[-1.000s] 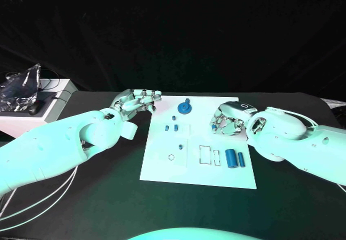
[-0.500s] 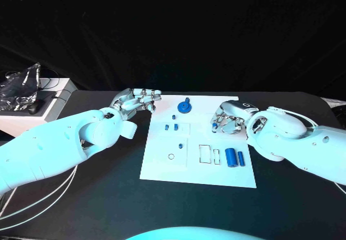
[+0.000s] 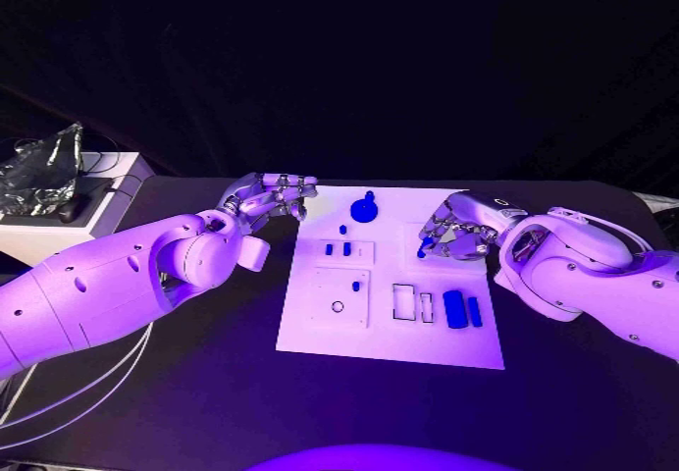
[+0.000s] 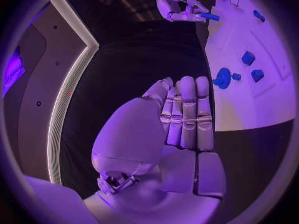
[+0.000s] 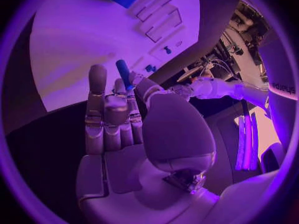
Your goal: Assemble the parts on the task board
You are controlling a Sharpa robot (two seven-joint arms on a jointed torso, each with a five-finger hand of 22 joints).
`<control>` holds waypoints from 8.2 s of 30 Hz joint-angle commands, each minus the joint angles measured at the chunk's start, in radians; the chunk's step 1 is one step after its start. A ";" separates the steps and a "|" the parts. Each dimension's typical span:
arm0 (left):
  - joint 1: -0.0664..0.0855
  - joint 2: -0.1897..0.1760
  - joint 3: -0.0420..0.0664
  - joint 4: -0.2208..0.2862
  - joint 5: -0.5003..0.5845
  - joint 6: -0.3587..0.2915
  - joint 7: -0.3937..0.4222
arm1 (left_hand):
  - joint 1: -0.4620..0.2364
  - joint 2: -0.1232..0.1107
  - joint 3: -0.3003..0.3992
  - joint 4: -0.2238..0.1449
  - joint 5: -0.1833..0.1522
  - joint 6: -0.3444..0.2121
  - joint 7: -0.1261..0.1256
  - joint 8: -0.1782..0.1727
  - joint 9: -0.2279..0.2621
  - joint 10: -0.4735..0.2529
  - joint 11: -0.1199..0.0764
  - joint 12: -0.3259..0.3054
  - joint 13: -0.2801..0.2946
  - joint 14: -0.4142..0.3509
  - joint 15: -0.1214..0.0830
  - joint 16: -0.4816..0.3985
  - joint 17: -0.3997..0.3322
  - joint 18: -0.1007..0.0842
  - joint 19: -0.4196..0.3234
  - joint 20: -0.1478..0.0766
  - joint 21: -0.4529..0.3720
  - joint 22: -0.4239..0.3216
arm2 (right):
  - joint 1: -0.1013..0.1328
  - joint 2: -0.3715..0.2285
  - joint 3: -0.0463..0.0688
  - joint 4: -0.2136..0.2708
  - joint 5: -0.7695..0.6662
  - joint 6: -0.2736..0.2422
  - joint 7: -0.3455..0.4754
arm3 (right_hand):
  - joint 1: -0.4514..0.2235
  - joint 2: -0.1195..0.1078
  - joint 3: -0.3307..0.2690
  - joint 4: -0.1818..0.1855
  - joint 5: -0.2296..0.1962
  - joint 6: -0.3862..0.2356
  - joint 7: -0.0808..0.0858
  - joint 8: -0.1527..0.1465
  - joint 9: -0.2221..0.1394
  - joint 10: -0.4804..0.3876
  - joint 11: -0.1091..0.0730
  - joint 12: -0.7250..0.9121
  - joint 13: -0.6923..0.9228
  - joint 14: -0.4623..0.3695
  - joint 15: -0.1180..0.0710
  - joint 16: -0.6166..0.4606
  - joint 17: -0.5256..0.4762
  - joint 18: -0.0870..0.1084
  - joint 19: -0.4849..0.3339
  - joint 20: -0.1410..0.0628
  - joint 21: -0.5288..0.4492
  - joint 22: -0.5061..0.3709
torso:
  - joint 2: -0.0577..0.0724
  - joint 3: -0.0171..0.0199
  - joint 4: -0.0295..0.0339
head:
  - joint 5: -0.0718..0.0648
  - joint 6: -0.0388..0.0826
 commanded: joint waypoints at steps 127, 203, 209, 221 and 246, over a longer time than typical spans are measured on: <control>0.001 0.028 0.001 -0.016 0.000 0.014 0.004 | -0.010 0.010 0.002 -0.015 0.001 0.004 0.000 0.001 0.001 -0.007 0.001 0.001 -0.001 0.005 0.000 -0.006 0.004 -0.002 0.009 0.002 -0.017 0.020 | -0.163 0.284 -0.031 -0.044 -0.201 -0.029 0.086 | 0.002 -0.061 -0.228 0.057 0.064 -0.120 0.028 0.000 -0.005 -0.190 0.033 0.007 -0.002 -0.012 0.047 -0.022 -0.030 0.069 0.035 0.046 -0.036 -0.012 | -0.002 -0.0015 -0.0013 | 0.059 -0.043; -0.029 0.043 0.000 -0.043 0.001 0.031 0.009 | -0.013 0.000 -0.005 -0.005 0.002 -0.025 0.010 0.001 0.001 -0.014 0.007 0.000 -0.001 -0.001 0.005 -0.008 0.003 -0.002 0.009 0.006 -0.033 0.022 | -0.010 -0.130 -0.056 0.151 0.319 0.216 -0.429 | -0.224 0.085 -0.621 0.302 0.280 -0.193 -0.048 0.258 0.522 0.013 -0.094 0.866 1.199 0.021 -0.042 0.147 0.220 -0.008 0.041 -0.042 0.166 0.031 | -0.039 -0.0050 -0.0520 | -0.069 -0.003; -0.030 0.041 0.000 -0.042 0.001 0.033 0.008 | -0.013 0.000 -0.005 -0.005 0.002 -0.025 0.010 0.001 0.001 -0.014 0.007 0.000 -0.001 -0.001 0.005 -0.008 0.003 -0.002 0.009 0.006 -0.033 0.022 | -0.020 -0.103 -0.057 0.137 0.305 0.220 -0.431 | -0.227 0.078 -0.624 0.301 0.275 -0.194 -0.048 0.255 0.527 0.010 -0.093 0.861 1.199 0.022 -0.041 0.149 0.225 -0.008 0.041 -0.042 0.165 0.031 | -0.038 -0.0036 -0.0520 | -0.067 -0.005; -0.030 0.035 0.000 -0.039 0.002 0.037 0.004 | -0.017 0.001 -0.006 0.002 0.001 -0.027 0.010 0.001 0.001 -0.016 0.007 0.001 -0.001 -0.001 0.005 -0.006 0.003 -0.002 0.011 0.007 -0.037 0.023 | -0.029 -0.062 -0.058 0.103 0.288 0.232 -0.433 | -0.237 0.060 -0.619 0.298 0.257 -0.193 -0.048 0.252 0.537 0.011 -0.093 0.860 1.201 0.021 -0.041 0.148 0.227 -0.008 0.041 -0.041 0.164 0.033 | -0.036 -0.0063 -0.0493 | -0.068 -0.005; -0.030 0.027 0.000 -0.034 0.003 0.052 -0.012 | -0.027 0.004 -0.016 0.028 0.001 -0.030 0.009 0.001 0.001 -0.021 0.008 0.003 -0.001 0.000 0.007 -0.007 0.000 -0.002 0.017 0.009 -0.051 0.017 | -0.064 0.017 -0.074 0.049 0.205 0.370 -0.442 | -0.268 0.027 -0.570 0.272 0.163 -0.192 -0.045 0.234 0.543 0.002 -0.090 0.856 1.198 0.022 -0.039 0.148 0.239 -0.008 0.041 -0.039 0.165 0.041 | -0.035 -0.0102 -0.0449 | -0.064 -0.021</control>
